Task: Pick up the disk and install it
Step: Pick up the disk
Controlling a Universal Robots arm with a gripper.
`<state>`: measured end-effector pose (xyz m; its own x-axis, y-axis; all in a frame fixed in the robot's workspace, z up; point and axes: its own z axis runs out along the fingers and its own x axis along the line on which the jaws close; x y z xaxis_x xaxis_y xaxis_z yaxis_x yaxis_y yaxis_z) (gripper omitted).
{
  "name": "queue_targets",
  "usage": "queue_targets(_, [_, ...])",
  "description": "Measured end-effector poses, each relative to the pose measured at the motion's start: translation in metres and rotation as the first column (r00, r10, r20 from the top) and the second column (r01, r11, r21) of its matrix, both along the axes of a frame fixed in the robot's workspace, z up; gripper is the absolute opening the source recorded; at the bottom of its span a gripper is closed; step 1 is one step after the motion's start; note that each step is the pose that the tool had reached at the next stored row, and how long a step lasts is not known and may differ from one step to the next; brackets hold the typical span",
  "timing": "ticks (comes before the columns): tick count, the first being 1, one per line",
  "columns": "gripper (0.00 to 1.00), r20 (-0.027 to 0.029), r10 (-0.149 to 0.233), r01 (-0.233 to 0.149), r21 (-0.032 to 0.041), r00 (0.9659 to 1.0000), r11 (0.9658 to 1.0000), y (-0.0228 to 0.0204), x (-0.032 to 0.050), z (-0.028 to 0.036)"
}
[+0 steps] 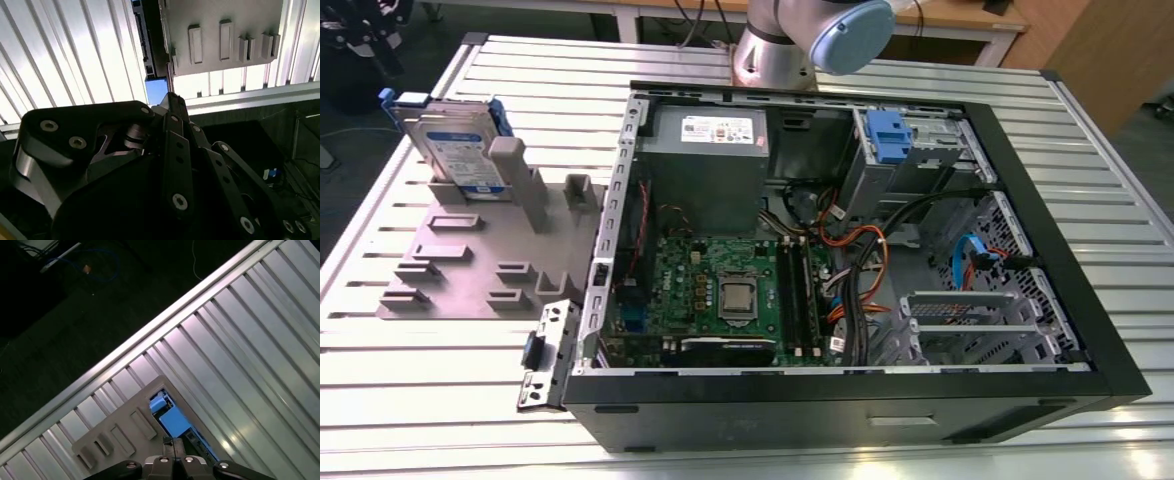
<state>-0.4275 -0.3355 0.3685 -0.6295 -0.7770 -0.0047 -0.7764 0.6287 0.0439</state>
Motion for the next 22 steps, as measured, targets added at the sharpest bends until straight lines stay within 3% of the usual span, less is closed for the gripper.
queue_targets(3, [0.11,0.0000,0.039,-0.039,0.0000,0.9992,0.9992,0.0000,0.0000,0.0000])
queue_targets(6, [0.11,0.0000,0.089,-0.089,0.0001,0.9960,0.9960,0.0000,0.0000,0.0000])
queue_targets(8, [0.11,0.0000,0.122,-0.122,0.0000,0.9925,0.9925,0.0000,0.0000,0.0000])
queue_targets(13, [0.11,0.0000,0.199,-0.199,0.0000,0.9801,0.9801,0.0000,0.0000,-0.0001])
queue_targets(17, [0.11,0.0001,0.265,-0.265,0.0000,0.9642,0.9642,0.0000,0.0000,-0.0002])
queue_targets(22, [0.11,0.0001,0.346,-0.346,-0.0001,0.9382,0.9382,0.0000,0.0000,-0.0005])
